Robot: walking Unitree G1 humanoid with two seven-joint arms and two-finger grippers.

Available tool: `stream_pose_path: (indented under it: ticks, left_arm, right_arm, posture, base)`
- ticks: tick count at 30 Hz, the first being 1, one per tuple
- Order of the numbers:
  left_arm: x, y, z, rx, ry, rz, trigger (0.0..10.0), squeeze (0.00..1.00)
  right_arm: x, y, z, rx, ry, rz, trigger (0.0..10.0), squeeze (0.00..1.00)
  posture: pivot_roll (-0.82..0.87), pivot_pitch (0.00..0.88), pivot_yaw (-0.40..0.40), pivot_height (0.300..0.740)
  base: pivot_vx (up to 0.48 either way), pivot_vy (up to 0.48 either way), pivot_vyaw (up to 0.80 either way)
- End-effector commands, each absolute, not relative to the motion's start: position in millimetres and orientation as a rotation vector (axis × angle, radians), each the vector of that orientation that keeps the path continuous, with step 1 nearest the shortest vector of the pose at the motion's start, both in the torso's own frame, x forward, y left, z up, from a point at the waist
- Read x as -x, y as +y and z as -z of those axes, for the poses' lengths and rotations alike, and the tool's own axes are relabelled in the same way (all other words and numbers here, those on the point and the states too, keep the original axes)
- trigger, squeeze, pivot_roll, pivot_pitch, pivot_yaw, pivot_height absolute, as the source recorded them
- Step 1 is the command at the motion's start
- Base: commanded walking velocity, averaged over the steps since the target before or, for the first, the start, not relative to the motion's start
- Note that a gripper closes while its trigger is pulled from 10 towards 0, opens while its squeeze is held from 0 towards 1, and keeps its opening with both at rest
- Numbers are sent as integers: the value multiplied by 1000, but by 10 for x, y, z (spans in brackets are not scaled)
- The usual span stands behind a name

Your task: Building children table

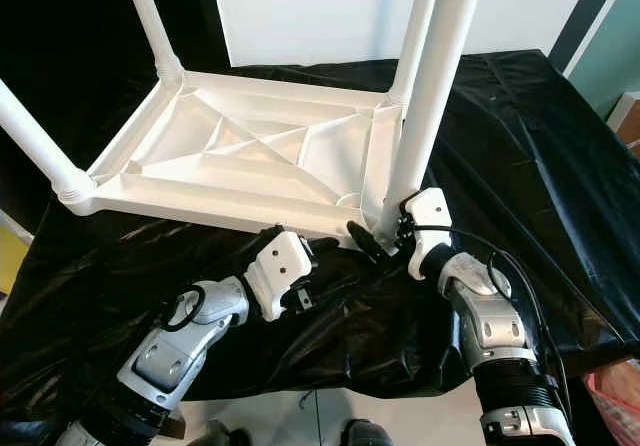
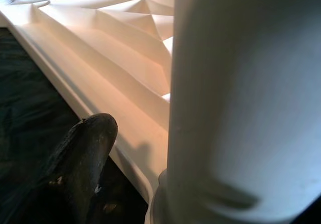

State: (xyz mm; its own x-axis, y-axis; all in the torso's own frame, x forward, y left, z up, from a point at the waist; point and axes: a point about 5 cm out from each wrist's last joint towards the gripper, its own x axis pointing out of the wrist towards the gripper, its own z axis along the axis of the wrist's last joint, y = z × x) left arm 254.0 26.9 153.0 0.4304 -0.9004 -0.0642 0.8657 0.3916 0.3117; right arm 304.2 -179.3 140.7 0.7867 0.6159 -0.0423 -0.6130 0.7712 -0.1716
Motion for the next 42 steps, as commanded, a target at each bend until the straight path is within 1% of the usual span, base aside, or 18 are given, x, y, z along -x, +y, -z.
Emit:
stream_pose_path:
  ticks: [1, 5, 16, 17, 18, 19, 20, 21, 32, 34, 35, 38, 40, 42]
  left_arm:
    - [-2522, 291, -1514, -312, -110, 1119, 10000, 0]
    - [-2498, 300, -1495, -312, -100, 1125, 10000, 0]
    - [-2482, 313, -1476, -316, -89, 1143, 10000, 0]
    - [-2486, 318, -1477, -318, -89, 1143, 10000, 0]
    - [-2492, 324, -1480, -321, -89, 1141, 10000, 0]
    - [-2492, 324, -1480, -321, -89, 1141, 10000, 0]
    - [-2499, 331, -1483, -323, -91, 1137, 10000, 0]
    - [-2506, 337, -1485, -326, -91, 1133, 10000, 0]
    - [-2518, 343, -1487, -329, -92, 1122, 10000, 0]
    - [-2520, 341, -1487, -329, -93, 1120, 10000, 0]
    - [-2519, 337, -1487, -328, -93, 1120, 10000, 0]
    - [-2519, 337, -1487, -328, -93, 1120, 10000, 0]
    - [-2517, 330, -1481, -325, -92, 1121, 10000, 0]
    - [-2517, 330, -1481, -325, -92, 1121, 10000, 0]
  right_arm:
    - [-3021, -1642, -1351, 196, 8, -757, 10000, 0]
    - [-2992, -1565, -1324, 177, 15, -802, 10000, 0]
    - [-3013, -1496, -1322, 181, -6, -831, 10000, 0]
    - [-3026, -1500, -1333, 184, -12, -830, 7961, 0]
    - [-3037, -1516, -1343, 186, -16, -830, 5412, 0]
    - [-3037, -1516, -1343, 186, -16, -830, 5412, 0]
    - [-3048, -1538, -1354, 189, -21, -822, 3373, 0]
    - [-3052, -1560, -1360, 194, -25, -815, 118, 0]
    - [-3012, -1616, -1353, 187, -27, -777, 0, 0]
    - [-2991, -1637, -1351, 175, -30, -744, 0, 0]
    - [-2962, -1657, -1345, 163, -32, -695, 0, 0]
    - [-2962, -1657, -1345, 163, -32, -695, 0, 0]
    - [-2914, -1691, -1323, 142, -36, -550, 0, 0]
    - [-2914, -1691, -1323, 142, -36, -550, 0, 0]
  posture:
    - [-106, 117, 21, 740]
    - [-103, 119, 20, 740]
    - [-107, 119, 21, 740]
    - [-106, 117, 21, 740]
    - [-105, 117, 22, 740]
    - [-105, 117, 22, 740]
    - [-105, 116, 22, 740]
    - [-106, 117, 22, 740]
    - [-109, 117, 21, 740]
    - [-115, 120, 18, 740]
    - [-119, 122, 17, 740]
    - [-119, 122, 17, 740]
    - [-130, 125, 18, 740]
    - [-130, 125, 18, 740]
  base:
    - [0, 0, 0]
    - [0, 0, 0]
    - [0, 0, 0]
    - [0, 0, 0]
    - [0, 0, 0]
    - [0, 0, 0]
    - [0, 0, 0]
    - [0, 0, 0]
    - [0, 0, 0]
    - [0, 0, 0]
    - [0, 0, 0]
    - [0, 0, 0]
    - [0, 0, 0]
    - [0, 0, 0]
